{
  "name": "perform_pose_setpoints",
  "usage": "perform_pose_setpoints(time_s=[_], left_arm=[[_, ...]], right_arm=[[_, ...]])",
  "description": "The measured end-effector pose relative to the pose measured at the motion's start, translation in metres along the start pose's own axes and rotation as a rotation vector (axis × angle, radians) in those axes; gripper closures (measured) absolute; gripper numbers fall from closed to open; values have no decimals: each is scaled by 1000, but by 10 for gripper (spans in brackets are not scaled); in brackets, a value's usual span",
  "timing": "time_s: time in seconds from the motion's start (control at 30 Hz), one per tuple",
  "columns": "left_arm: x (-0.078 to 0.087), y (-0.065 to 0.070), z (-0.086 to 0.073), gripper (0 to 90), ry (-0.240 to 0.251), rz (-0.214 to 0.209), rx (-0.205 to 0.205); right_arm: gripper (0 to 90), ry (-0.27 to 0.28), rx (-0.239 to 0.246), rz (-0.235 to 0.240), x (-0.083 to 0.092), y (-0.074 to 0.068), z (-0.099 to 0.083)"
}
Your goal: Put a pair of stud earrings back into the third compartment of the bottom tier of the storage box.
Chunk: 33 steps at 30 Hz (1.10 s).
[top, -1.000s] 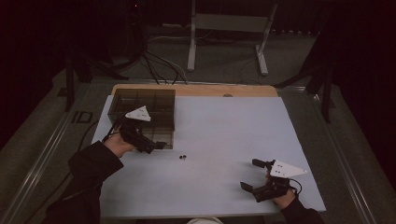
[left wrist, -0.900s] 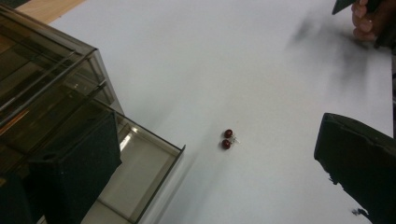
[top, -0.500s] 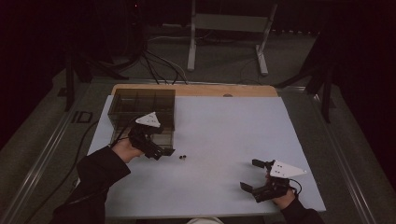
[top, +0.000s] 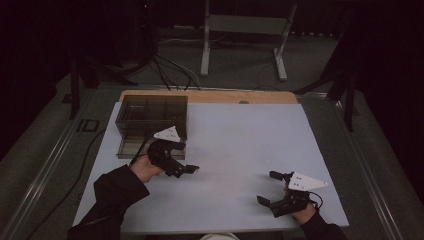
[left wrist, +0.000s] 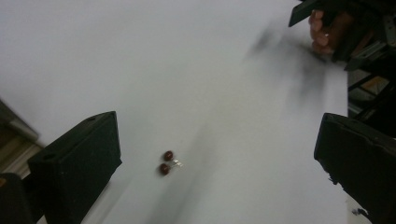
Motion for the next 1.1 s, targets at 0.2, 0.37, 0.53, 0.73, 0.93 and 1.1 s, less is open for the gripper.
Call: perform_pose_setpoints(time_s=[0.2, 0.37, 0.53, 0.73, 0.93, 1.1], left_arm=[[-11, 7, -3, 17, 11, -23, 14], [-19, 6, -6, 18, 19, -4, 36], [-25, 0, -10, 18, 50, 18, 62], [-32, -1, -17, 18, 40, 102, 0], [-35, -4, -20, 127, 66, 143, -14], [-41, -8, -24, 170, 59, 166, -9]], right_arm=[[0, 1, 3, 3, 1, 0, 0], [0, 1, 4, 4, 1, 0, 0], [0, -2, 2, 5, 1, -1, 0], [0, -5, 6, 6, 1, -1, -1], [0, -5, 7, 6, 1, -1, -1], [0, -6, 7, 6, 1, -1, -1]])
Point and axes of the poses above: each handheld gripper's, and its own axes: x roughly backward along the jaws, z roughly out of its top, y roughly to its right, the point moved 9 cm from there along -x, roughly forward along the jaws, and after that the axes turned 8 degrees about x, right-handed, at the moved point
